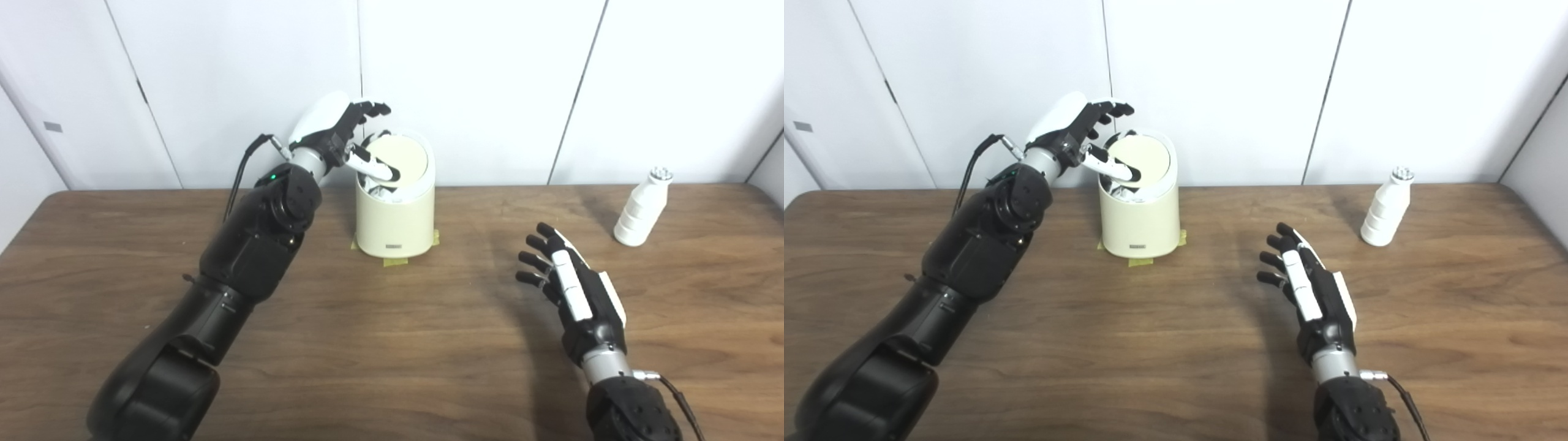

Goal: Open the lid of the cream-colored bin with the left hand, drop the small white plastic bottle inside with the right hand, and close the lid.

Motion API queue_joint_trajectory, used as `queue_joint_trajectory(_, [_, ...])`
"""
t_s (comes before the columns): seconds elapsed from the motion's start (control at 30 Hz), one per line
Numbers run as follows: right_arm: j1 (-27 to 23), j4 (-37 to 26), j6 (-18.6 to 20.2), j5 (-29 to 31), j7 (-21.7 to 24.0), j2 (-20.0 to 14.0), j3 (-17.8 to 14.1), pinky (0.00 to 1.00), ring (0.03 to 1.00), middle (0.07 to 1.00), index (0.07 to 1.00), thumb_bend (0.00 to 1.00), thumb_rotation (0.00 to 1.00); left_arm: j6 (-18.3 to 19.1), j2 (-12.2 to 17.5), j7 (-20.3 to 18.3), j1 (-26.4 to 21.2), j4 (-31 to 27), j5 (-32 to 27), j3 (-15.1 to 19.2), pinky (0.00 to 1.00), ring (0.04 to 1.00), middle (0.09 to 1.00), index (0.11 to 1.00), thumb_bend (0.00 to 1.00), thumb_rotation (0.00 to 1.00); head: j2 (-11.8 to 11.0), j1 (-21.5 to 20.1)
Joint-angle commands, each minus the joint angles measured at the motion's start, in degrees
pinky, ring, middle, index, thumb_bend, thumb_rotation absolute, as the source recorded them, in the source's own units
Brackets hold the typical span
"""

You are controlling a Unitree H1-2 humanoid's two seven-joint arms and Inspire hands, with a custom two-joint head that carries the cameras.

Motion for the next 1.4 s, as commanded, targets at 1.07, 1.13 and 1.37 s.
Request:
queue_joint_trajectory(1.07, [-2.11, -1.4, -2.67, 1.44, 0.17, 0.13, -0.56, 0.68, 0.794, 0.84, 0.868, 0.6, 0.78, -0.87, -0.88, -1.53, -0.62, -5.87, 1.8, 2.97, 0.73, 0.849, 0.869, 0.841, 0.79, 0.06, -0.77, -0.35])
queue_joint_trajectory(1.13, [-2.17, -1.11, -2.87, 1.42, 0.0, 0.12, -0.77, 0.68, 0.794, 0.839, 0.863, 0.59, 0.79, 0.54, -0.91, -3.3, -0.04, -8.29, 0.28, 3.96, 0.72, 0.835, 0.863, 0.846, 0.64, 0.16, -0.77, -0.39])
queue_joint_trajectory(1.37, [-2.25, -1.48, -2.45, 1.64, -0.22, 0.38, -0.98, 0.69, 0.805, 0.841, 0.861, 0.6, 0.77, 5.76, -1.78, -6.59, 2.9, -17.03, -6.12, 8.65, 0.64, 0.771, 0.831, 0.851, 0.47, 0.39, -0.61, -0.97])
